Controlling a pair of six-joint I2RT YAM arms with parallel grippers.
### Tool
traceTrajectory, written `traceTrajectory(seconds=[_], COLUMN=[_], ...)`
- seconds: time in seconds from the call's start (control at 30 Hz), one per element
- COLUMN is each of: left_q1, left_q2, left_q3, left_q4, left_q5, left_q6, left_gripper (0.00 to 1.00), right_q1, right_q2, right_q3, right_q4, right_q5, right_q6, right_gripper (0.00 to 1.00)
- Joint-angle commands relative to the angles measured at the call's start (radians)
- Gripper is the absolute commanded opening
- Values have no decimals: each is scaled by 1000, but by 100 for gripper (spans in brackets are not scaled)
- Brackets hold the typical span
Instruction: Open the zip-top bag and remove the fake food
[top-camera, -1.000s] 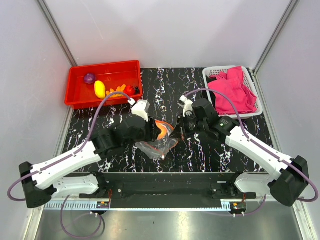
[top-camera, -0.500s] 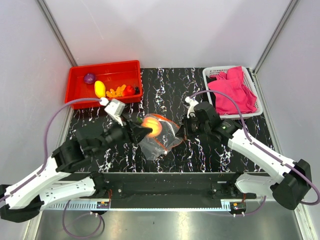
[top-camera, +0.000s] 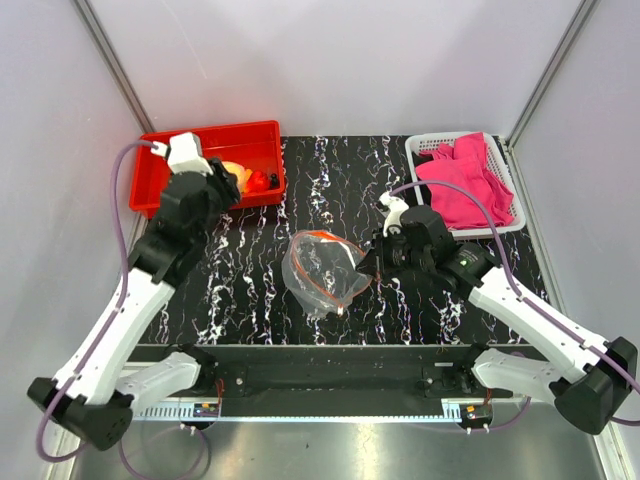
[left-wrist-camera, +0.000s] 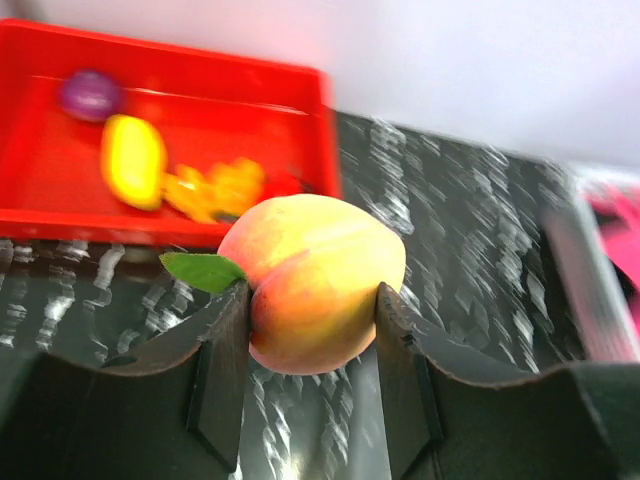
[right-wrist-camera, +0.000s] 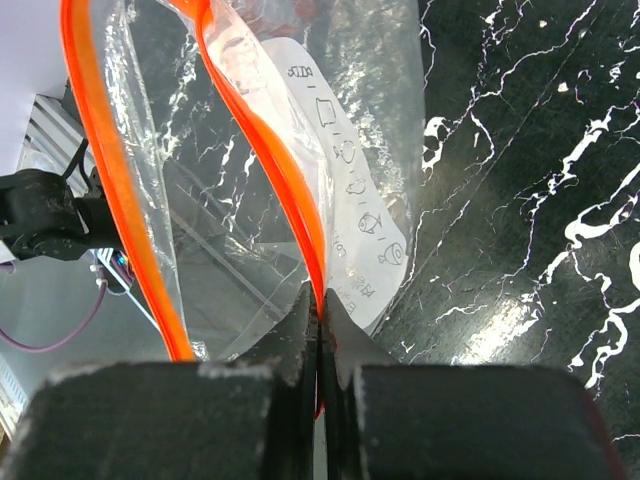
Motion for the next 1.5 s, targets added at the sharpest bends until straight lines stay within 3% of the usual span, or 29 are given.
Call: traceTrajectory(seconds=[0.0, 0.1, 0.23, 0.37, 0.57, 0.73, 0.83, 0.9, 0.93, 0.97, 1.2, 1.33, 1.47], left_q1=[217, 357, 465, 516, 533, 548, 566, 571, 577, 580, 588, 579, 544], left_q2=[134, 305, 563, 807, 1045, 1171, 1168, 1147, 1133, 1127, 951, 770, 567], left_q3=[-16, 13, 149, 257, 427, 536, 513, 498, 496, 492, 323, 147, -168], left_q4=[299, 389, 449, 539, 553, 477, 479, 473, 467, 464, 490, 575, 713], left_q5=[138, 350, 517, 568, 632, 696, 701, 709, 712, 721, 778, 844, 911], left_q6=[-11, -88, -183, -212, -272, -298, -306, -296, -295, -295, -357, -436, -502], left_gripper=[8, 2, 0, 5, 10, 42, 54, 56, 90, 99, 99, 99, 99], right_q1=[-7, -7, -9, -10, -10, -13, -13, -16, -16, -16, -16, -19, -29], right_q2=[-21, -12, -8, 23, 69, 94, 97, 97, 98, 100, 117, 120, 118], right_q3=[2, -10, -19, -15, -12, -8, -5, -1, 1, 2, 10, 25, 63], right_q4=[23, 37, 55, 57, 88, 100, 100, 97, 97, 98, 71, 45, 16], right_q5=[-9, -26, -35, -55, -106, -109, -112, -113, -112, -112, -75, -51, -14], right_q6=[-15, -7, -21, -53, -48, -54, -54, -53, -54, -53, -45, -41, -39], right_gripper=[0, 0, 0, 0, 0, 0, 0, 0, 0, 0, 0, 0, 0])
